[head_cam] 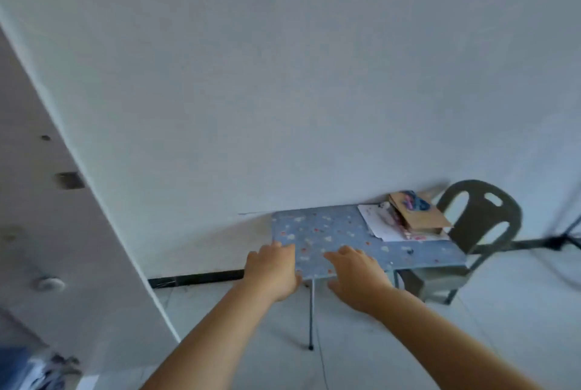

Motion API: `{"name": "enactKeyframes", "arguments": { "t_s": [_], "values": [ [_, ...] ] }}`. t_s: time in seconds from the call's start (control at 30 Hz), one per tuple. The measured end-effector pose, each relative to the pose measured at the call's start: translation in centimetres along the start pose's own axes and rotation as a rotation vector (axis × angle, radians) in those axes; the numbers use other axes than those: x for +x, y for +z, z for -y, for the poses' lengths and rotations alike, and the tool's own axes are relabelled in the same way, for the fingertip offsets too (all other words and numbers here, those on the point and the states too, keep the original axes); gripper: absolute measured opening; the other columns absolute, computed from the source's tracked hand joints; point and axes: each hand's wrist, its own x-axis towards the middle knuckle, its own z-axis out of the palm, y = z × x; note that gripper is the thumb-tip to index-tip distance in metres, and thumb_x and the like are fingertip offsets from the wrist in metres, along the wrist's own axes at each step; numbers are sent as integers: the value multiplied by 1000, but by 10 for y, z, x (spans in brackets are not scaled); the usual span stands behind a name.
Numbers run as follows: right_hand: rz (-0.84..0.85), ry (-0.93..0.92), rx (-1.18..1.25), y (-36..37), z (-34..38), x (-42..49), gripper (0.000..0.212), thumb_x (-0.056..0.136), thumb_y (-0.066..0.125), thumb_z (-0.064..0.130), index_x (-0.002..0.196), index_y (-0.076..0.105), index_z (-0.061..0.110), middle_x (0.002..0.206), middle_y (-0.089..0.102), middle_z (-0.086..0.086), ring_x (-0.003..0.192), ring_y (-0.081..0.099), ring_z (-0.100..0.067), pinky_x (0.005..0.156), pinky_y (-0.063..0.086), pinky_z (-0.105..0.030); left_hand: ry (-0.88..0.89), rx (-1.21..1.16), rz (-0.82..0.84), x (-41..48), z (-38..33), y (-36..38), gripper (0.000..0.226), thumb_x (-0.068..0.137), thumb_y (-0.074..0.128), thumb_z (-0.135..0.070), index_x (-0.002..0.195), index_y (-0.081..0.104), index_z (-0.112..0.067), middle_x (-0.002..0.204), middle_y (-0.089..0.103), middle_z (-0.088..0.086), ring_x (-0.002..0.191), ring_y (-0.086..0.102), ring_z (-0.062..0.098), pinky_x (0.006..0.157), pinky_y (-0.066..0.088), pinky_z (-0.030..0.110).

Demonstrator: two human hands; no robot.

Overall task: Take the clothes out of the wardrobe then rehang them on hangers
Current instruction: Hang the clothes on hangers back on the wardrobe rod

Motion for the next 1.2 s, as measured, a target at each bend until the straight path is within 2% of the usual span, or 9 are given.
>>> {"name": "enactKeyframes", "arguments": {
  "t_s": [0.23,0.37,0.63,0.9,1.07,1.2],
  "values": [
    [-46,451,91,-10,-196,-142,46,90,55,31,132,44,19,131,46,-9,122,44,-30,100,35,-36,397,78,135,19,-245,33,47,88,55,-43,126,45,-18,131,46,9,122,45,31,96,38,41],
    [-79,672,135,-10,-280,-219,51,91,55,33,137,40,19,133,46,-9,121,45,-30,100,37,-37,617,134,217,18,-360,52,47,90,53,-42,129,43,-18,133,45,10,124,42,31,99,36,44],
    [-106,1121,241,-1,-415,-339,49,90,54,30,136,42,20,136,44,-5,120,48,-27,97,42,-37,971,242,283,15,-559,93,53,91,51,-44,136,39,-19,139,43,10,127,42,30,103,34,39],
    [-100,1426,309,0,-525,-404,49,91,54,31,137,41,19,137,43,-6,123,45,-27,98,43,-38,1247,241,357,39,-716,128,47,90,51,-41,131,43,-21,132,47,7,120,47,28,97,38,41],
    [-118,1526,371,4,-577,-432,51,91,55,33,138,39,21,134,45,-5,121,46,-25,98,42,-37,1324,261,425,49,-783,142,49,90,54,-39,133,42,-19,135,45,3,122,45,24,99,36,39],
    [-88,1564,379,7,-624,-449,48,92,53,31,136,41,18,135,45,-7,121,46,-26,97,42,-37,1329,311,408,61,-832,156,47,91,53,-39,130,43,-16,132,48,5,120,47,26,99,37,40]
  ]
}}
